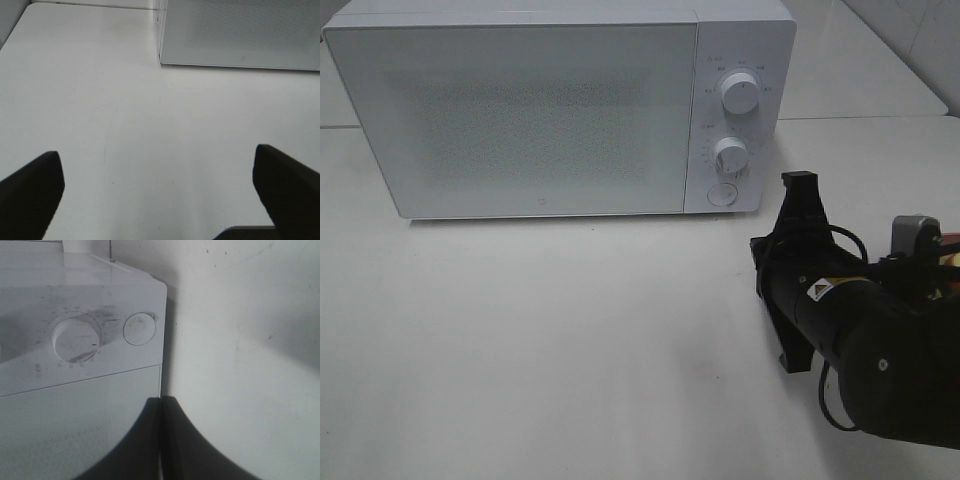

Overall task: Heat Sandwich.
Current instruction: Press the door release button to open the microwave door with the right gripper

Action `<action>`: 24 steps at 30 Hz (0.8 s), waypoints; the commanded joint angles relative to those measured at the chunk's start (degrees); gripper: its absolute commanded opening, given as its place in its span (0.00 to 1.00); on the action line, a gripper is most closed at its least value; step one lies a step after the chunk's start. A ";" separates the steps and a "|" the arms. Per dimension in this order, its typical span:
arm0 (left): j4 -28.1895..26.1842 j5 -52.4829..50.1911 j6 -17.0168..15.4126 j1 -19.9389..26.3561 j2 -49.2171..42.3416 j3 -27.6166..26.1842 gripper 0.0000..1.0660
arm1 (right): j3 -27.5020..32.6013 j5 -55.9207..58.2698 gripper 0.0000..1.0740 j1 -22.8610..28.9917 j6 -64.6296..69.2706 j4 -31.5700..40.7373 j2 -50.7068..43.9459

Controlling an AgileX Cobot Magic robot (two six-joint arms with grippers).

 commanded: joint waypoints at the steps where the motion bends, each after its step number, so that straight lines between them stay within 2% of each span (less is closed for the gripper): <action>1: 0.00 -0.74 0.06 -0.40 -1.32 0.11 0.91 | -1.55 -0.46 0.00 0.06 2.81 -2.23 1.55; 8: 0.00 -0.74 0.06 -0.40 -1.32 0.11 0.91 | -5.61 0.06 0.00 -1.66 4.53 -4.24 5.90; 15: 0.00 -0.74 0.06 -0.40 -1.32 0.11 0.91 | -8.94 1.83 0.00 -7.62 5.21 -9.91 6.65; 24: 0.00 -0.74 0.06 -0.40 -1.32 0.11 0.91 | -11.69 3.95 0.00 -11.52 5.10 -12.49 8.14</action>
